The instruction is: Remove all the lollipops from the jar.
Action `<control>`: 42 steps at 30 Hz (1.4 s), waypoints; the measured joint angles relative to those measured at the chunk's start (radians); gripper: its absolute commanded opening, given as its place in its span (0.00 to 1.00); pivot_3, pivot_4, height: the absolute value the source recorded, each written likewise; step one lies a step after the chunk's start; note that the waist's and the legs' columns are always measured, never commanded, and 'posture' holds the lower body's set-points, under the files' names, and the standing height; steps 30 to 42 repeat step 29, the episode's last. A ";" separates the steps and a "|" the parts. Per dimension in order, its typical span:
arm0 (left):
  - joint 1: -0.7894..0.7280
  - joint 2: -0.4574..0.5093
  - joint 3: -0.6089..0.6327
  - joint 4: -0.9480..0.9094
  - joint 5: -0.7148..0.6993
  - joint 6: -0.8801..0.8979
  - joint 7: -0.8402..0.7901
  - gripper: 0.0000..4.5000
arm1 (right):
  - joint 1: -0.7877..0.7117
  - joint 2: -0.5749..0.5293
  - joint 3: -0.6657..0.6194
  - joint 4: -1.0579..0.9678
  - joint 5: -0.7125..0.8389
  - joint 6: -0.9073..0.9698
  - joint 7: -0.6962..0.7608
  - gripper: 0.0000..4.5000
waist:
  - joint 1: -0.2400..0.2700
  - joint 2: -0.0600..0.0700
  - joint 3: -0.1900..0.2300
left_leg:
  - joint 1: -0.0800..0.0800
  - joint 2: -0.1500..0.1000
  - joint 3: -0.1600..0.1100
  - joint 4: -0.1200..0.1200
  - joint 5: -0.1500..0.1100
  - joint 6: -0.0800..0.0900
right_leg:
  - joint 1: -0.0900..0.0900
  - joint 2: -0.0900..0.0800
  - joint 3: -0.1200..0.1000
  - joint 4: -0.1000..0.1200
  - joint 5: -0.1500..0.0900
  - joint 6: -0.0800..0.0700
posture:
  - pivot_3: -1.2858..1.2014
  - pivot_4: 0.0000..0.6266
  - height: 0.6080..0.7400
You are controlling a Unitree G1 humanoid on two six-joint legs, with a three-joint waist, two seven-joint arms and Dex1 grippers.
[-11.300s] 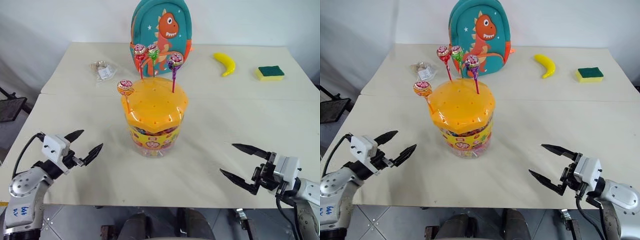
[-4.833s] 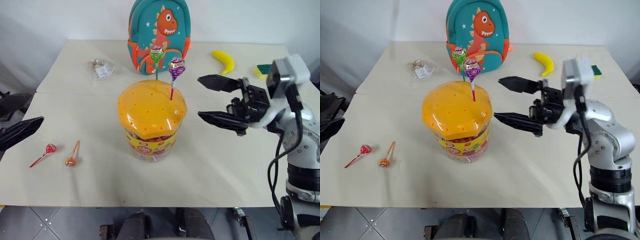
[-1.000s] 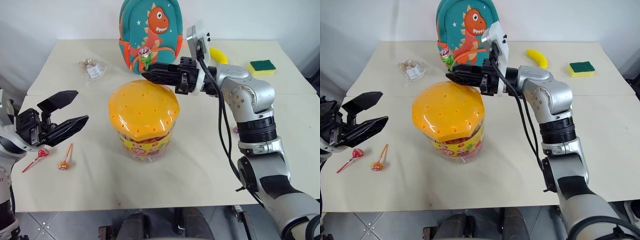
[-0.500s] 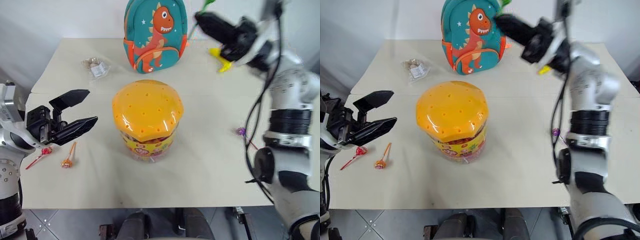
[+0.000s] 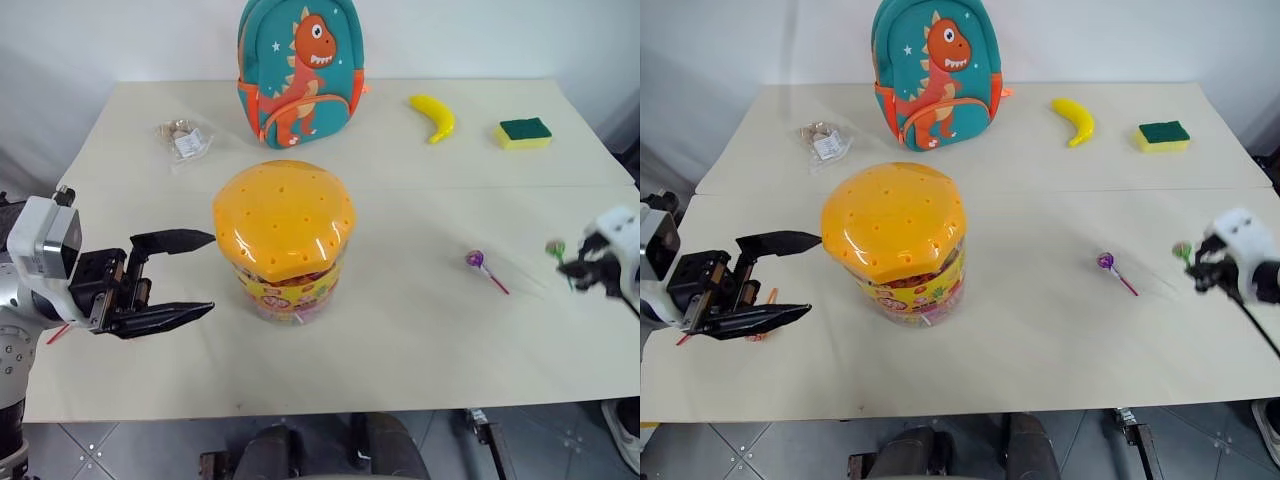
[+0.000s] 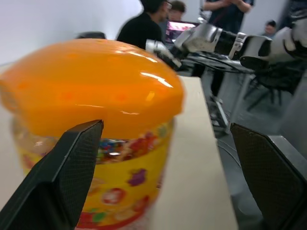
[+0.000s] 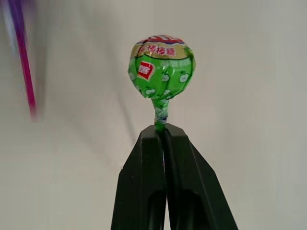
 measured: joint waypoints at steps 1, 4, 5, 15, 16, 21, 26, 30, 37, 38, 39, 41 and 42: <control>0.006 0.000 0.002 -0.002 0.007 -0.005 -0.007 1.00 | 0.012 0.006 -0.004 -0.003 -0.001 0.006 -0.015 0.01 | 0.000 0.000 0.000 | 0.001 0.000 0.001 0.000 0.000 0.000 | 0.000 0.000 0.001 0.000 0.000 0.000 | 0.52 0.24 1.00; 0.037 0.005 0.008 -0.017 0.023 -0.024 -0.021 1.00 | 0.019 0.024 -0.032 -0.005 -0.002 0.020 -0.057 0.01 | 0.002 0.000 0.000 | 0.002 0.000 0.001 -0.001 0.000 0.000 | 0.000 0.000 0.002 0.000 0.000 0.000 | 0.52 0.24 1.00; 0.050 0.007 0.011 -0.024 0.031 -0.028 -0.026 1.00 | 0.022 0.030 -0.034 -0.007 -0.002 0.021 -0.067 0.01 | 0.002 0.000 0.000 | 0.002 0.000 0.001 -0.001 0.000 0.000 | 0.000 0.000 0.003 0.000 0.000 0.000 | 0.52 0.24 1.00; 0.113 0.033 0.063 -0.010 0.101 -0.047 -0.023 1.00 | 0.051 0.118 -0.096 -0.013 0.000 -0.110 -0.100 0.58 | 0.003 0.000 0.000 | 0.002 0.000 0.000 -0.002 0.000 -0.001 | 0.000 0.000 0.003 -0.001 0.000 0.000 | 0.52 0.24 1.00; 0.121 0.035 0.068 0.006 0.108 -0.049 -0.023 1.00 | 0.067 0.127 -0.112 -0.014 0.002 -0.138 -0.099 0.64 | 0.004 0.000 0.000 | 0.002 0.000 0.000 -0.002 0.000 -0.001 | 0.000 0.001 0.003 -0.001 0.000 0.000 | 0.52 0.24 1.00; 0.142 0.035 0.081 0.157 0.208 -0.108 0.013 1.00 | 0.158 0.250 -0.319 -0.106 0.173 -0.445 0.077 1.00 | 0.017 0.000 0.000 | 0.002 0.000 0.002 -0.002 0.000 0.000 | 0.000 0.004 0.001 -0.001 0.000 0.000 | 0.52 0.24 1.00; 0.136 0.013 0.083 0.295 0.308 -0.234 0.046 1.00 | 0.202 0.292 -0.388 -0.303 0.371 -0.501 0.236 1.00 | 0.025 0.000 0.000 | 0.008 0.001 0.001 -0.002 -0.002 0.001 | 0.005 -0.001 0.003 -0.001 0.000 0.000 | 0.52 0.24 1.00; 0.138 -0.030 0.083 0.318 0.341 -0.307 0.066 1.00 | 0.238 0.337 -0.304 -0.417 0.380 -0.566 0.315 1.00 | 0.027 -0.001 -0.001 | 0.010 0.001 -0.003 -0.002 -0.004 0.001 | 0.011 -0.002 0.004 -0.005 0.000 0.000 | 0.52 0.24 1.00; 0.138 -0.030 0.083 0.318 0.341 -0.307 0.066 1.00 | 0.238 0.337 -0.304 -0.417 0.380 -0.566 0.315 1.00 | 0.027 -0.001 -0.001 | 0.010 0.001 -0.003 -0.002 -0.004 0.001 | 0.011 -0.002 0.004 -0.005 0.000 0.000 | 0.52 0.24 1.00; 0.138 -0.030 0.083 0.318 0.341 -0.307 0.066 1.00 | 0.238 0.337 -0.304 -0.417 0.380 -0.566 0.315 1.00 | 0.027 -0.001 -0.001 | 0.010 0.001 -0.003 -0.002 -0.004 0.001 | 0.011 -0.002 0.004 -0.005 0.000 0.000 | 0.52 0.24 1.00; 0.138 -0.030 0.083 0.318 0.341 -0.307 0.066 1.00 | 0.238 0.337 -0.304 -0.417 0.380 -0.566 0.315 1.00 | 0.027 -0.001 -0.001 | 0.010 0.001 -0.003 -0.002 -0.004 0.001 | 0.011 -0.002 0.004 -0.005 0.000 0.000 | 0.52 0.24 1.00; 0.138 -0.030 0.083 0.318 0.341 -0.307 0.066 1.00 | 0.238 0.337 -0.304 -0.417 0.380 -0.566 0.315 1.00 | 0.027 -0.001 -0.001 | 0.010 0.001 -0.003 -0.002 -0.004 0.001 | 0.011 -0.002 0.004 -0.005 0.000 0.000 | 0.52 0.24 1.00; 0.138 -0.030 0.083 0.318 0.341 -0.307 0.066 1.00 | 0.238 0.337 -0.304 -0.417 0.380 -0.566 0.315 1.00 | 0.027 -0.001 -0.001 | 0.010 0.001 -0.003 -0.002 -0.004 0.001 | 0.011 -0.002 0.004 -0.005 0.000 0.000 | 0.52 0.24 1.00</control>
